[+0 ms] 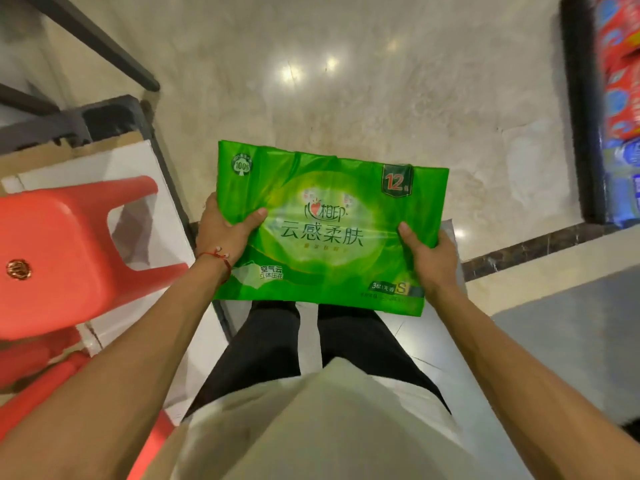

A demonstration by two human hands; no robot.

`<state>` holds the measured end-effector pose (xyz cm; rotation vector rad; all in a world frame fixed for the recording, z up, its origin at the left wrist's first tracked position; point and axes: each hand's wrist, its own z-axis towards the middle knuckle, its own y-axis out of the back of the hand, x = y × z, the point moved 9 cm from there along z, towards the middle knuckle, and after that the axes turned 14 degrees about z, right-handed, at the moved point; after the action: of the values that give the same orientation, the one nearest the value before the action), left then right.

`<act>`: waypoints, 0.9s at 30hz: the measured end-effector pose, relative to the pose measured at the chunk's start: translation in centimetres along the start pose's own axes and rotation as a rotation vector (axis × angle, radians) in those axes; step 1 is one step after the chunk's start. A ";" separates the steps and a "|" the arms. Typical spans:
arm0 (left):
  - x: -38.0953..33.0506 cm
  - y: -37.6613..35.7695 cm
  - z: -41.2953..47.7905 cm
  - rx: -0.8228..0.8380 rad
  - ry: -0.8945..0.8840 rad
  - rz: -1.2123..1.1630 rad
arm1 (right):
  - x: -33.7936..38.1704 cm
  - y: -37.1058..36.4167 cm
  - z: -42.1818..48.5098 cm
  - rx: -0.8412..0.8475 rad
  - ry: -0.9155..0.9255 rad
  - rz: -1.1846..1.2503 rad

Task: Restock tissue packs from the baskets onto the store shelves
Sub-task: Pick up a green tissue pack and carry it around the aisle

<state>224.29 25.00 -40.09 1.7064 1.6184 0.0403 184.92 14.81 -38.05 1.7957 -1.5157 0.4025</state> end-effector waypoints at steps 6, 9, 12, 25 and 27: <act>-3.1 0.9 -6.5 0.047 -0.144 0.121 | -1.7 5.7 -9.4 -0.119 0.005 0.144; -4.8 -0.3 -9.3 0.101 -0.225 0.165 | -4.3 9.2 -13.0 -0.212 -0.032 0.237; -6.7 -2.2 -12.2 0.146 -0.293 0.244 | -7.4 12.7 -16.5 -0.314 -0.077 0.277; -12.1 -20.1 -31.5 0.280 -0.632 0.492 | -22.3 32.8 -28.5 -0.637 -0.075 0.542; -12.5 -23.6 -35.0 0.312 -0.684 0.500 | -24.7 36.5 -30.3 -0.688 -0.075 0.570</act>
<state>184.27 29.18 -22.24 2.0245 0.7043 -0.5189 150.87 52.65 -21.59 0.8477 -1.9114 0.0521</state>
